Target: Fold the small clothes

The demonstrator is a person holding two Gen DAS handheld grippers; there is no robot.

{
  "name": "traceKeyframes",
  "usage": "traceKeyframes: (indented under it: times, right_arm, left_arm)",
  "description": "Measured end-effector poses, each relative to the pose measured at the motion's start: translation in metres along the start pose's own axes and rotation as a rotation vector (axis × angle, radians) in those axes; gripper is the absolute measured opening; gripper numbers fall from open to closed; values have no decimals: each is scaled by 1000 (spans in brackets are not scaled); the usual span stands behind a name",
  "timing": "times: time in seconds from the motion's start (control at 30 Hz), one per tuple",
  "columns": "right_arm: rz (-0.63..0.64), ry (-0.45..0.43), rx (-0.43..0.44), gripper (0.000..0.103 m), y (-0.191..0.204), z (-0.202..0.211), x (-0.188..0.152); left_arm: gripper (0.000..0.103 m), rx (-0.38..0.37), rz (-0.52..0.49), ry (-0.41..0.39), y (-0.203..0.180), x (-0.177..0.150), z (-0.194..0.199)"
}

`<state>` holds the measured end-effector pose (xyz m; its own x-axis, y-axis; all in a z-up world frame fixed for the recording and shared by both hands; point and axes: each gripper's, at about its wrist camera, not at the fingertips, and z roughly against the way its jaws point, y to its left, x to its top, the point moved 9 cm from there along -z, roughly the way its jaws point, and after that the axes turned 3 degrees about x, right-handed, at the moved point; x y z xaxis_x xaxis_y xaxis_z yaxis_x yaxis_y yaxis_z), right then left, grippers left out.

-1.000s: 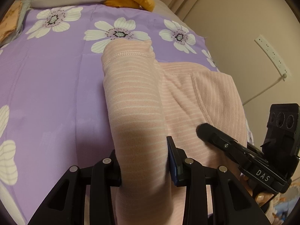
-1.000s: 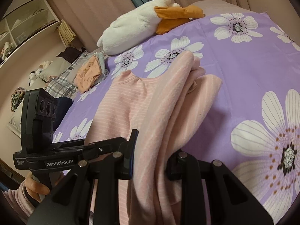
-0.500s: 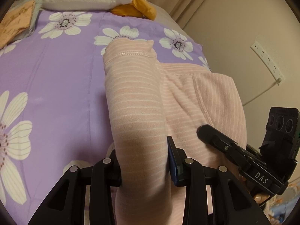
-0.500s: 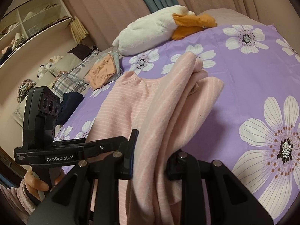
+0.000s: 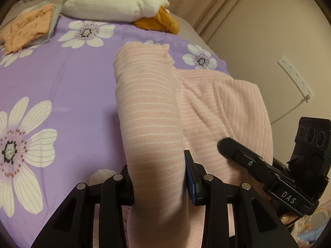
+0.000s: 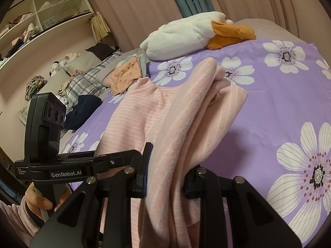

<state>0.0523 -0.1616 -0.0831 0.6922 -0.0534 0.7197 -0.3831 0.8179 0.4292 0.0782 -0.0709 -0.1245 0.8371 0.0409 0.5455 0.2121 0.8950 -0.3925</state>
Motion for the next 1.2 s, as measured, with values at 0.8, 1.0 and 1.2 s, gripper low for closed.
traceKeyframes:
  times: [0.8, 1.0, 1.2]
  right_arm:
    - [106, 30, 23, 25, 32, -33, 23]
    - [113, 41, 27, 25, 36, -46, 27]
    - [115, 56, 35, 25, 36, -60, 32]
  left_arm:
    - [35, 54, 43, -80, 30, 12, 23]
    - [35, 65, 55, -85, 41, 17, 20]
    - [35, 71, 69, -83, 52, 22, 17]
